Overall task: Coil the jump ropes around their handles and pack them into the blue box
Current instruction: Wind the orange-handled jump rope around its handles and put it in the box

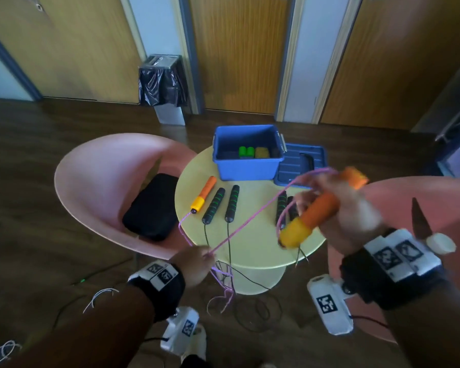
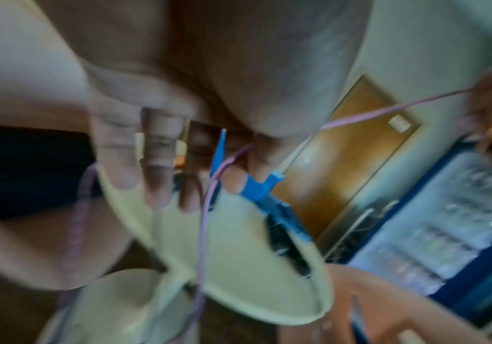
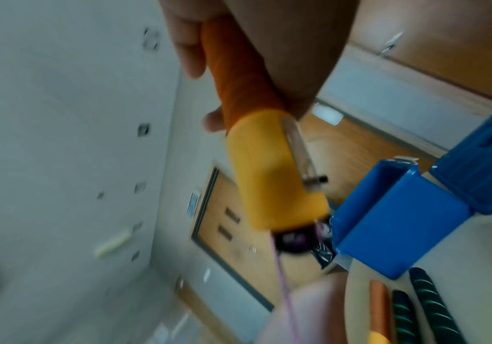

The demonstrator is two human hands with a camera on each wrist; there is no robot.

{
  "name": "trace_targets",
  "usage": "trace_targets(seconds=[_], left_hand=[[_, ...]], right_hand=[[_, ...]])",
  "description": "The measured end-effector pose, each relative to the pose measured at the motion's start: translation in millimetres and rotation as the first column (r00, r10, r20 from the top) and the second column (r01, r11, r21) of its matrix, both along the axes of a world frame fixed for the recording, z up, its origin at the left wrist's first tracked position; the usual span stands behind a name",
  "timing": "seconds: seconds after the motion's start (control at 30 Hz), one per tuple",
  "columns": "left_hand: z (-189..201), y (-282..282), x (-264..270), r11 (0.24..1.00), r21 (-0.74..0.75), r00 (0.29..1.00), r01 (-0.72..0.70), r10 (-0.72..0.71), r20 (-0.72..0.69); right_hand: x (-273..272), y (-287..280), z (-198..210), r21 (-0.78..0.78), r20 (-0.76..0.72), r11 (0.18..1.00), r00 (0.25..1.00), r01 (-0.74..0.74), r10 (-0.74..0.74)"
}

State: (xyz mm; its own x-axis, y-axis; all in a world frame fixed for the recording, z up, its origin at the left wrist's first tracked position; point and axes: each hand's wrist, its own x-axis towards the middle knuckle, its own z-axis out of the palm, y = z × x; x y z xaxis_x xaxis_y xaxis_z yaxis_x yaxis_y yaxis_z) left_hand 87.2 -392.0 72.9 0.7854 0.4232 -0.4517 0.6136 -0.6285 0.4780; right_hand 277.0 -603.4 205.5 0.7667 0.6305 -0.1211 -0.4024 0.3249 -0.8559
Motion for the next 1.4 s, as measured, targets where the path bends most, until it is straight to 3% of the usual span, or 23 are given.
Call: trace_targets(seconds=[0.07, 0.1, 0.17, 0.23, 0.3, 0.33, 0.4, 0.47, 0.53, 0.57, 0.6, 0.63, 0.67, 0.7, 0.73, 0.8, 0.87, 0.97, 1.03, 1.07, 1.17, 1.27, 1.4], left_hand=[[-18.1, 8.8, -13.4, 0.997, -0.007, 0.988, -0.074, 0.072, -0.138], [-16.6, 9.2, -13.8, 0.993, -0.051, 0.987, -0.109, 0.102, -0.126], [4.8, 0.9, -4.2, 0.983, -0.154, 0.994, -0.100, 0.106, 0.032], [46.8, -14.9, 14.6, 0.982, -0.189, 0.973, 0.019, 0.025, 0.227], [91.1, -30.4, 33.7, 0.967, -0.217, 0.893, 0.133, -0.022, 0.449], [104.9, -32.6, 40.3, 0.959, -0.236, 0.849, 0.155, -0.007, 0.529], [122.3, -28.9, 49.2, 0.937, -0.318, 0.770, 0.143, 0.097, 0.630], [120.8, -19.5, 48.5, 0.884, -0.463, 0.684, 0.061, 0.301, 0.665], [104.4, -10.5, 44.1, 0.773, -0.629, 0.576, -0.085, 0.553, 0.602], [89.0, -7.5, 41.4, 0.737, -0.660, 0.562, -0.148, 0.611, 0.557], [72.4, -6.6, 38.4, 0.737, -0.648, 0.615, -0.191, 0.604, 0.507], [53.8, -6.9, 35.1, 0.779, -0.601, 0.735, -0.181, 0.513, 0.444], [38.3, -9.4, 32.6, 0.843, -0.530, 0.877, -0.091, 0.320, 0.358], [27.7, -16.0, 30.7, 0.885, -0.462, 0.964, 0.057, 0.071, 0.255], [18.8, -24.0, 30.4, 0.892, -0.415, 0.981, 0.176, -0.124, 0.150], [7.4, -41.9, 33.8, 0.879, -0.394, 0.961, 0.269, -0.272, 0.050], [-4.7, -50.4, 40.0, 0.908, -0.359, 0.971, 0.215, -0.238, -0.021], [-22.0, -34.2, 40.1, 0.984, -0.180, 0.988, 0.015, -0.043, -0.148], [-13.4, -23.6, 36.6, 0.989, -0.138, 0.997, -0.051, 0.043, -0.065], [-3.6, -21.9, 37.7, 0.988, -0.149, 0.999, -0.049, 0.052, 0.013], [52.8, -35.0, 49.6, 0.981, -0.192, 0.952, 0.033, 0.027, 0.305], [113.2, -56.4, 61.4, 0.943, -0.227, 0.824, 0.244, -0.078, 0.561], [154.6, -60.9, 62.5, 0.875, -0.306, 0.692, 0.376, -0.046, 0.720]], right_hand=[[14.2, -1.4, 0.7, 0.083, -0.034, 0.986, 0.989, 0.147, -0.145], [16.0, 1.2, -3.3, 0.034, -0.020, 0.991, 0.992, 0.126, -0.126], [7.4, 10.2, -20.3, -0.235, 0.077, 0.970, 0.994, -0.057, 0.077], [-13.1, 21.6, -46.2, -0.491, 0.102, 0.819, 0.914, -0.296, 0.392], [-35.8, 31.6, -62.1, -0.549, 0.058, 0.684, 0.795, -0.479, 0.604], [-43.4, 34.8, -65.1, -0.526, 0.032, 0.663, 0.766, -0.533, 0.642], [-51.6, 38.5, -60.3, -0.423, -0.021, 0.717, 0.798, -0.553, 0.603], [-50.9, 38.7, -46.5, -0.356, -0.007, 0.791, 0.848, -0.498, 0.530], [-45.2, 36.1, -25.0, -0.312, 0.115, 0.836, 0.856, -0.451, 0.504], [-43.1, 34.9, -10.7, -0.234, 0.170, 0.862, 0.854, -0.449, 0.491], [-40.4, 34.0, 3.3, -0.115, 0.189, 0.885, 0.865, -0.451, 0.465], [-38.3, 33.0, 17.9, 0.021, 0.180, 0.891, 0.878, -0.454, 0.444], [-36.4, 32.3, 31.5, 0.133, 0.185, 0.877, 0.881, -0.462, 0.436], [-35.7, 31.8, 44.3, 0.218, 0.208, 0.855, 0.879, -0.470, 0.430], [-34.4, 30.4, 56.0, 0.274, 0.244, 0.835, 0.874, -0.477, 0.419], [-29.7, 26.0, 73.9, 0.317, 0.303, 0.832, 0.880, -0.455, 0.366], [-24.1, 17.9, 87.1, 0.306, 0.351, 0.873, 0.897, -0.380, 0.268], [-15.3, 0.7, 92.0, 0.198, 0.437, 0.966, 0.897, -0.164, 0.063], [-10.4, -7.0, 78.8, -0.067, 0.529, 0.998, 0.847, -0.007, 0.041], [-9.5, -8.5, 66.7, -0.269, 0.562, 0.962, 0.818, 0.041, 0.122], [-15.9, -6.5, 18.1, -0.697, 0.460, 0.717, 0.773, 0.010, 0.436], [-28.9, -1.5, -12.0, -0.740, 0.362, 0.656, 0.733, -0.149, 0.575], [-39.5, 3.2, -17.4, -0.560, 0.231, 0.754, 0.809, -0.343, 0.540]])
